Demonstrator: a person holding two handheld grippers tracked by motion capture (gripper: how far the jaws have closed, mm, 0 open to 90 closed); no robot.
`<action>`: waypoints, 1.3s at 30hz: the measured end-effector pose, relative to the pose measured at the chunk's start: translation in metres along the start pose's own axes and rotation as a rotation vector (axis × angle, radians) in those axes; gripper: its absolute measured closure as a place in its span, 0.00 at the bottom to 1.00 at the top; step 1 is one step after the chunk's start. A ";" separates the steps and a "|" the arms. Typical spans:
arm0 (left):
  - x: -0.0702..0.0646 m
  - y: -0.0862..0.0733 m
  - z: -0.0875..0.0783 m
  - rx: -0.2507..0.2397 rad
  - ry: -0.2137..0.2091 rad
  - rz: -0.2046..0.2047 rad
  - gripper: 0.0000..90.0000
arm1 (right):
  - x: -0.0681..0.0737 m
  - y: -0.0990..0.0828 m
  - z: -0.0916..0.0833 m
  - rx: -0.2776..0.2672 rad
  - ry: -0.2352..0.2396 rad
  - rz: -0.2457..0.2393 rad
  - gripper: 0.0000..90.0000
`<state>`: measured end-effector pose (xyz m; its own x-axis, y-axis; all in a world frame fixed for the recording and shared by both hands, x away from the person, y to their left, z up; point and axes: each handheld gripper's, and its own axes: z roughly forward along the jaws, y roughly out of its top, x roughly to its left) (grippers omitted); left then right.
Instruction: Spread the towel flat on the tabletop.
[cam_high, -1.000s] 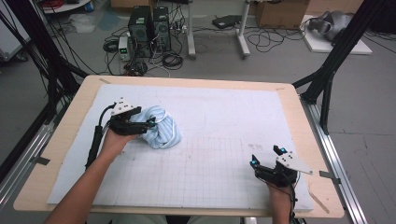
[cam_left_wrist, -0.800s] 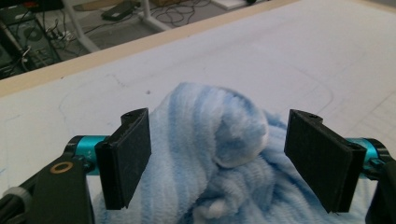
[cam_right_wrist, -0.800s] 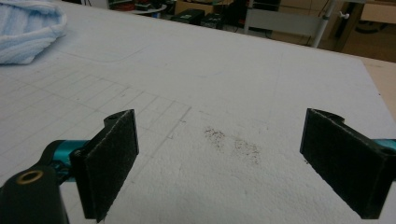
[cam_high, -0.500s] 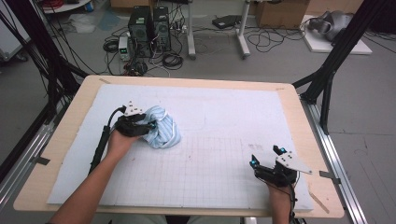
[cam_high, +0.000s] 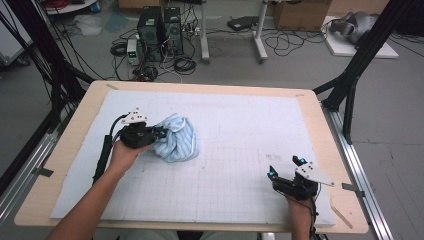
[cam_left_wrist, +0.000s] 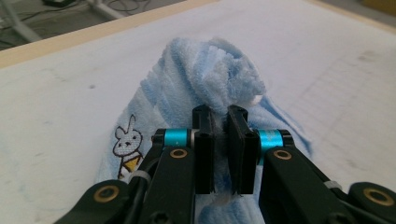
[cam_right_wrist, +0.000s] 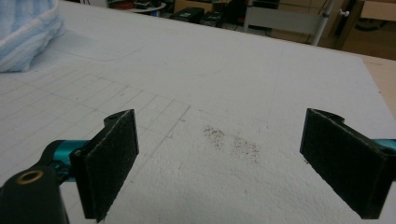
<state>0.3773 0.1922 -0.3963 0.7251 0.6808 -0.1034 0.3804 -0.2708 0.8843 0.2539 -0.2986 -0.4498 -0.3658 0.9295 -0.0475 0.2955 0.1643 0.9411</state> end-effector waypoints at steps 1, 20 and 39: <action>-0.003 0.001 -0.001 -0.003 -0.022 -0.003 0.91 | 0.000 0.000 0.000 0.002 0.000 0.001 0.12; -0.039 0.064 0.025 -0.036 -0.128 0.061 0.91 | 0.000 0.000 0.001 0.007 0.005 -0.007 0.12; 0.010 0.038 0.048 -0.078 0.058 -0.117 0.42 | 0.000 0.000 0.001 0.008 0.010 0.002 0.12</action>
<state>0.4268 0.1565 -0.3850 0.6434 0.7433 -0.1832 0.4130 -0.1355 0.9006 0.2545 -0.2983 -0.4498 -0.3739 0.9265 -0.0427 0.3032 0.1656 0.9384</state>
